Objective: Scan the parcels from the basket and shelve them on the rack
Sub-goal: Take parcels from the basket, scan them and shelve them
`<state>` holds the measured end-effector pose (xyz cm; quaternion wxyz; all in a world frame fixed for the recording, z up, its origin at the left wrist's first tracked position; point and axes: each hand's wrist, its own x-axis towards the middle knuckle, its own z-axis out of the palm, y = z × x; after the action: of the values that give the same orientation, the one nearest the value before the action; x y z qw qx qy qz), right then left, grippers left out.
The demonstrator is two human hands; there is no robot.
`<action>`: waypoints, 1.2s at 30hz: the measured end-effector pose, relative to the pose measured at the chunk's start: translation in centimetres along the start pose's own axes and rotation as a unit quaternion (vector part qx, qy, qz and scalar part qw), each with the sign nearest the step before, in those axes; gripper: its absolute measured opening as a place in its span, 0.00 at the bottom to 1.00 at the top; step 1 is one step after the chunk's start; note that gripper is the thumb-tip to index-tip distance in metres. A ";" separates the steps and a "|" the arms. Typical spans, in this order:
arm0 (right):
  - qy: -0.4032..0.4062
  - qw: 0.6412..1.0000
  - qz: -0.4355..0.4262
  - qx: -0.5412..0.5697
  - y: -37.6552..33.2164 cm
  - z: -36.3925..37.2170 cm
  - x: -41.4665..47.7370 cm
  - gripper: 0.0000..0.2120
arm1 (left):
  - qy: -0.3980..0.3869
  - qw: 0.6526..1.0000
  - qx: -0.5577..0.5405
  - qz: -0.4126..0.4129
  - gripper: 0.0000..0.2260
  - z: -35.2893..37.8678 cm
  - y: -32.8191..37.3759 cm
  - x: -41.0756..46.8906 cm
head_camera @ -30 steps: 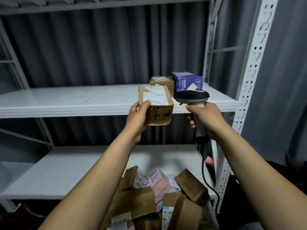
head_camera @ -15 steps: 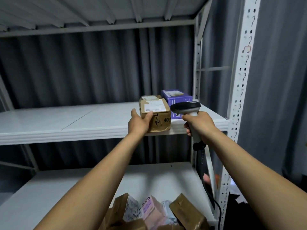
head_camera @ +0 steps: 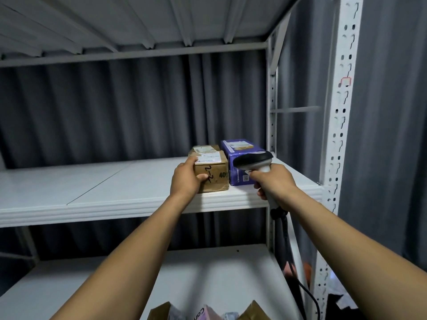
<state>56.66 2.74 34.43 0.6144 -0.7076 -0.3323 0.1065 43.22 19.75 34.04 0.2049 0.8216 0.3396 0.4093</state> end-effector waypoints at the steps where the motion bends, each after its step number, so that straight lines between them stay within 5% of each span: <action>1: 0.001 1.000 0.001 -0.007 0.0 0.1 0.2 0.07 | -0.001 1.000 0.001 -0.002 0.27 0.4 -0.1 0.5; 10: 0.005 1.000 0.010 -0.024 0.8 0.1 -0.4 0.07 | -0.021 0.999 0.036 0.008 0.29 1.5 -0.5 1.7; 20: -0.065 0.991 0.005 -0.119 4.0 0.2 -8.1 0.07 | -0.024 0.986 0.136 0.097 0.26 -1.4 -3.6 -6.4; 27: -0.135 0.977 0.077 -0.143 10.7 1.6 -14.2 0.04 | -0.190 0.972 0.129 0.039 0.25 2.5 -10.9 -18.3; 36: -0.213 0.936 0.105 -0.258 16.5 5.6 -19.4 0.11 | -0.421 0.876 0.232 -0.036 0.29 5.0 -18.6 -28.2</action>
<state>44.43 -4.90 12.72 0.3107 -0.8335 -0.3954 0.2291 27.73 11.73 4.66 0.1466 0.9276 0.3357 -0.0734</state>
